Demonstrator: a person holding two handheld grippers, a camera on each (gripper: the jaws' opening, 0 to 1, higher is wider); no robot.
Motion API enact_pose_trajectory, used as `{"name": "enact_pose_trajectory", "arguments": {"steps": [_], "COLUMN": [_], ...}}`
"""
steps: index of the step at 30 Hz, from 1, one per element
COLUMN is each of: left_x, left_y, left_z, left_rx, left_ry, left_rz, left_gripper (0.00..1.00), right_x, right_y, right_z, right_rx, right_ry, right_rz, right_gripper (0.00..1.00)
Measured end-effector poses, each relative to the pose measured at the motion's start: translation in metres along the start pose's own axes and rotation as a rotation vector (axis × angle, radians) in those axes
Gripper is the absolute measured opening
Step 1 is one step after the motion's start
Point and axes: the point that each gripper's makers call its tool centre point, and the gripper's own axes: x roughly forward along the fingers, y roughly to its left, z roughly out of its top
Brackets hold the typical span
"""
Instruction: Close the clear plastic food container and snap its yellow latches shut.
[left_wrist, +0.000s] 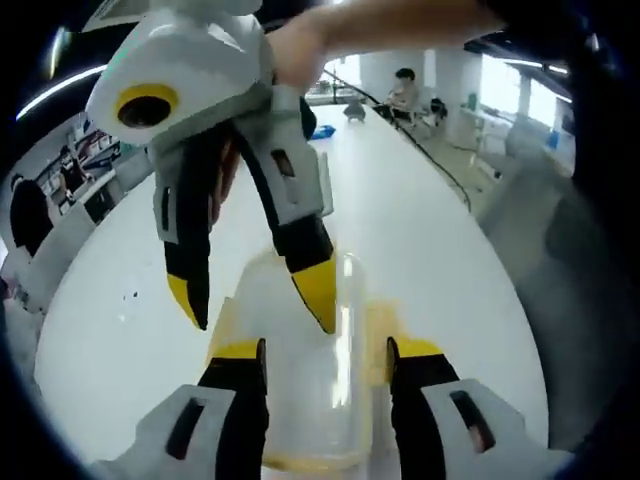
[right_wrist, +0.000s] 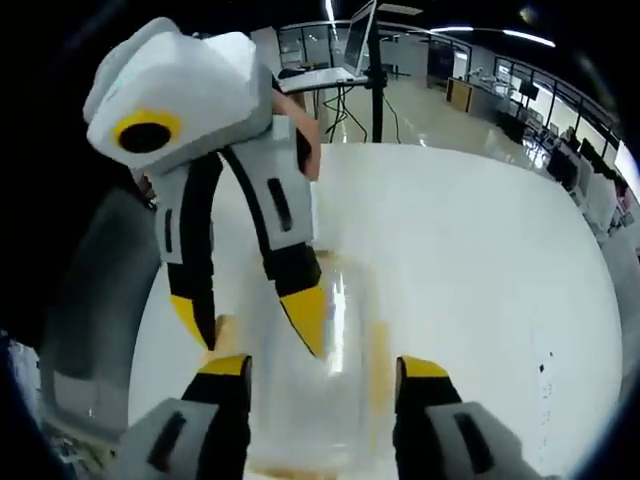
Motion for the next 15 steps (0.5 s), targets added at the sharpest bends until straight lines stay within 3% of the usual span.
{"name": "enact_pose_trajectory", "arguments": {"steps": [4, 7, 11, 15], "left_x": [0.004, 0.006, 0.01, 0.011], "left_y": [-0.002, 0.007, 0.004, 0.002], "left_z": [-0.004, -0.008, -0.01, -0.011], "left_rx": [0.016, 0.103, 0.176, 0.169], "left_ry": [0.026, 0.053, 0.058, 0.046], "left_rz": [0.036, 0.118, 0.162, 0.2], "left_gripper": [0.46, 0.44, 0.46, 0.44], "right_x": [0.006, 0.007, 0.006, 0.007], "right_y": [-0.003, -0.004, -0.004, -0.004], "right_z": [-0.005, -0.004, -0.004, -0.005], "right_rx": [0.018, 0.05, 0.05, 0.056], "right_ry": [0.026, 0.016, 0.025, 0.068], "right_rz": [0.025, 0.044, 0.055, 0.083], "right_gripper": [0.54, 0.54, 0.51, 0.5]}}
